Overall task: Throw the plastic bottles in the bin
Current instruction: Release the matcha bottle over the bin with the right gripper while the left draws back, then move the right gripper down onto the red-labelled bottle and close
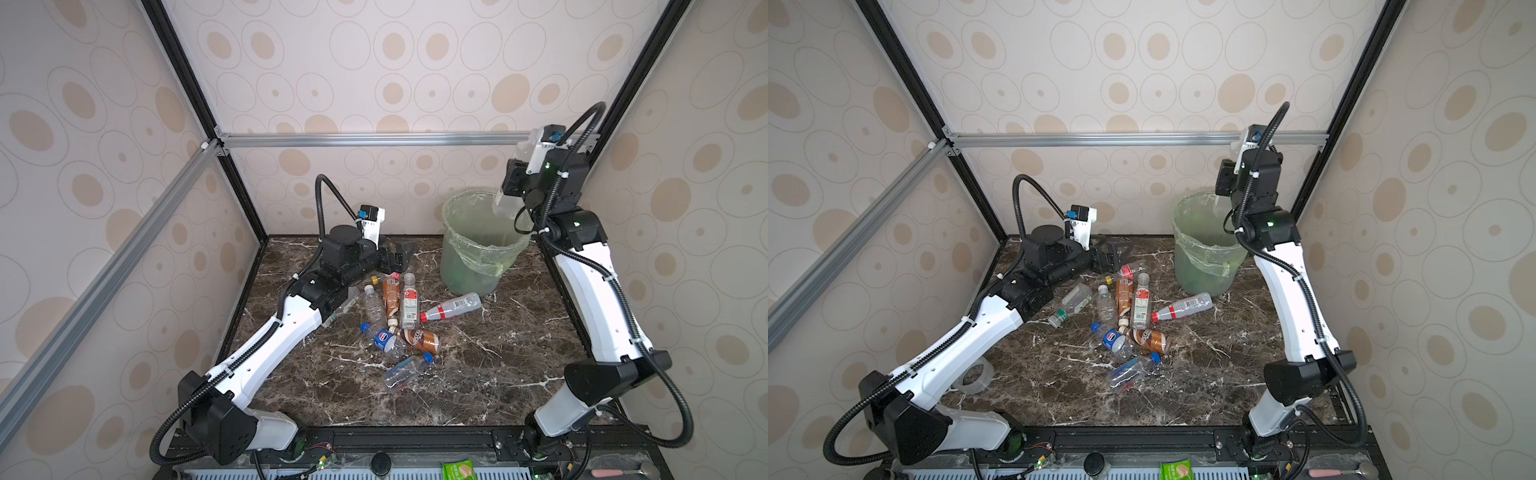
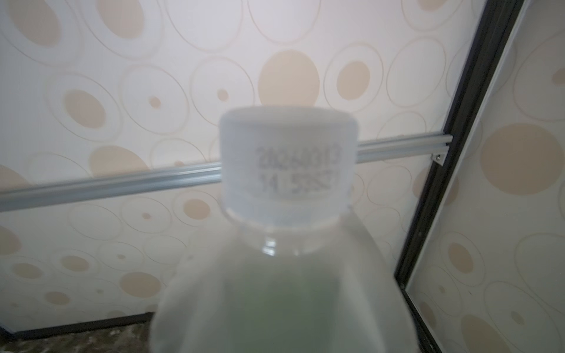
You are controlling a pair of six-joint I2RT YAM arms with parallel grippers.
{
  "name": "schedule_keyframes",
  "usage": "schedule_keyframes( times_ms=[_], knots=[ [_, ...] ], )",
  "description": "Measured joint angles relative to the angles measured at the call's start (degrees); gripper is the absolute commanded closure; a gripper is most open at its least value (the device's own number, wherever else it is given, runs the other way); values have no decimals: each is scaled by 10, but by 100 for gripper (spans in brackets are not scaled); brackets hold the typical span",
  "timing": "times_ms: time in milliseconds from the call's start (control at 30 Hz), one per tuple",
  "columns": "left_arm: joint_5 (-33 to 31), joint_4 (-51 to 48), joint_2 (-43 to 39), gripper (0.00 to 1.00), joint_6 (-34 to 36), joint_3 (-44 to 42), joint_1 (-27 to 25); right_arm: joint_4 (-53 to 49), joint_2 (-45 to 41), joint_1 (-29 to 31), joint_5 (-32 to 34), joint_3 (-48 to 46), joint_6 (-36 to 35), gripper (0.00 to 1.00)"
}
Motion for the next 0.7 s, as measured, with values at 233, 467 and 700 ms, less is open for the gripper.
schedule_keyframes(
  times_ms=[233,467,700],
  knots=[
    [-13,-19,2,1,2,0,0,-75,68,5,-26,-43,-3,1],
    [-45,-56,2,1,2,0,4,-82,13,28,-43,-28,-10,1],
    [-56,-66,-17,1,-10,-39,36,-110,-18,143,-68,-41,-19,1]
  ],
)
